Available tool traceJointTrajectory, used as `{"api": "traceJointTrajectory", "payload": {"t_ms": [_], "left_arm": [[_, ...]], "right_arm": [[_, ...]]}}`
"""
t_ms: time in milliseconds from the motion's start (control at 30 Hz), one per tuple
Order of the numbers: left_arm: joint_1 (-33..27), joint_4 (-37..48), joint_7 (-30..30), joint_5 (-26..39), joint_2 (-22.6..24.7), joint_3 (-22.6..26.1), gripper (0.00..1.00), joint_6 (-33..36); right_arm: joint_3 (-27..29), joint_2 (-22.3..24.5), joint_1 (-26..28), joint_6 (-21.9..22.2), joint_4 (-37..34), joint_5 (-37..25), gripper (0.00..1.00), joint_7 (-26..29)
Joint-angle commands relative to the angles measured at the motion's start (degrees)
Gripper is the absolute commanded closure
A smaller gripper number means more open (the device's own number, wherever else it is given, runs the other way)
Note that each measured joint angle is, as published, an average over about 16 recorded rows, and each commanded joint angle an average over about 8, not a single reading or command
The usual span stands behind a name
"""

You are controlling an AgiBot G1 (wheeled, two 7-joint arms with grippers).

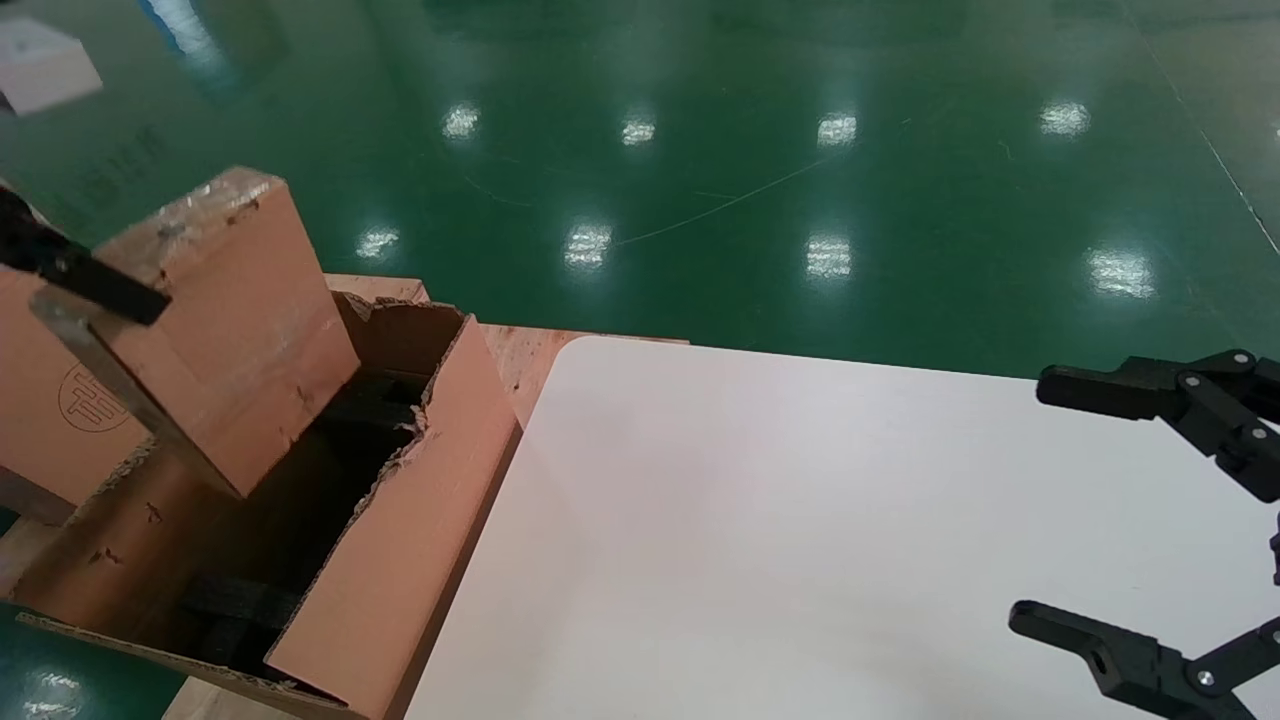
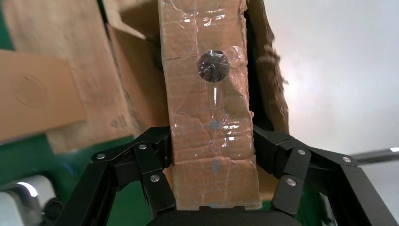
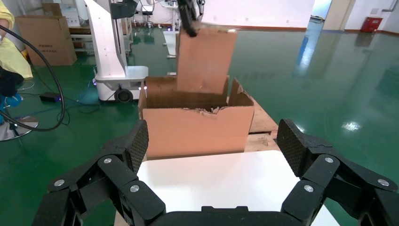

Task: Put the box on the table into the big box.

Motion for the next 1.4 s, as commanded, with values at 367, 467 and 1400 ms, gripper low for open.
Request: {"api": "traceJointTrajectory", "payload": {"t_ms": [367,467,1400], "left_arm": [[0.44,-5.43,-1.77,0.78,-6.65,4.20,1.00,-2.81],[0.92,-8.30,-3.57,1.84,-8.57,4.00,1.00,-3.97],[6.11,-22.60,-13.91,9.03,-16.96,4.54,1.00,-12.07]], "right_arm": [[-0.04,0.02,0.01,0.02,0.00,0.03,0.00,-0.02],[-0.05,0.02,0.01,0.02,0.00,0.03,0.00,-0.02],[-0.13,0.05,0.03,0.06,0.00,0.09,0.00,-0.07]]}}
